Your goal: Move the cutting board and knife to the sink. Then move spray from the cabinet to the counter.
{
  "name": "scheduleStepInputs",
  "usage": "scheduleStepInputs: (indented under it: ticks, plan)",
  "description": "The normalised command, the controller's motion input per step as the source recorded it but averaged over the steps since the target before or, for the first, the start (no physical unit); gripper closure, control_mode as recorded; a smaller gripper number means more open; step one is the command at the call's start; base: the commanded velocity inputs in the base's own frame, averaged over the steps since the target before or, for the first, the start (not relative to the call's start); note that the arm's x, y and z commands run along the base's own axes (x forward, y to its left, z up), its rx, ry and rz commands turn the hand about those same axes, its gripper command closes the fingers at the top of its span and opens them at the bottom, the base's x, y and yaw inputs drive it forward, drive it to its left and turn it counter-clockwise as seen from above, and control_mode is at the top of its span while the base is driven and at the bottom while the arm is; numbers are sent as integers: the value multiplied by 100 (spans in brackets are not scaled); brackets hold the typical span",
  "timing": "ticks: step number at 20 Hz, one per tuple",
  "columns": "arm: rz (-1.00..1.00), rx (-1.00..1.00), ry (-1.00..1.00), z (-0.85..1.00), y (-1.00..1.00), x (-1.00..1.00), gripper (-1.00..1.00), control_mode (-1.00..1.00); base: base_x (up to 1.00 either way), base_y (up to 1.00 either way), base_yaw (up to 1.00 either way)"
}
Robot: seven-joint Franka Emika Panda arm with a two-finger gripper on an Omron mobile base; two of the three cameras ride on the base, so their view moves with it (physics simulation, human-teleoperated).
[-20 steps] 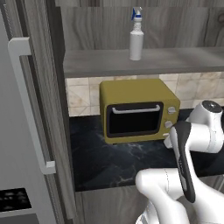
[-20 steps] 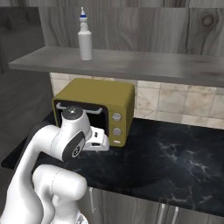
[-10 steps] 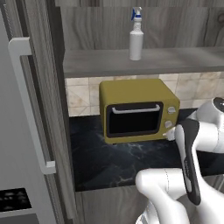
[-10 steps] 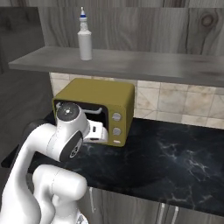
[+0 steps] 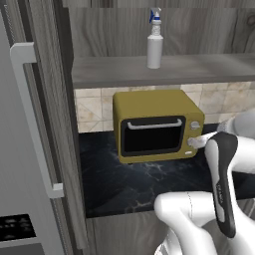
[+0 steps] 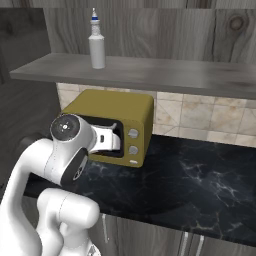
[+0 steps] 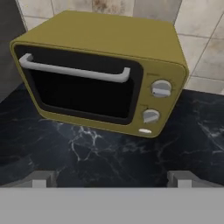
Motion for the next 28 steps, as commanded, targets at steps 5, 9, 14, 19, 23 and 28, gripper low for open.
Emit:
scheduleStepInputs:
  ticks: [5, 9, 14, 19, 23, 28]
  plan:
    - [0, 0, -3, 58, 11, -6, -100, -100, 0, 0, 0]
    - [-1, 0, 0, 53, 20, -5, -100, -100, 0, 0, 0]
    - [-4, 0, 0, 51, 26, -2, -100, -100, 0, 0, 0]
    - [0, 5, -1, 51, 15, -9, -100, -100, 0, 0, 0]
    - [0, 5, -5, 54, 9, -15, -100, -100, 0, 0, 0]
    - [0, 2, -4, 53, 9, -14, -100, -100, 0, 0, 0]
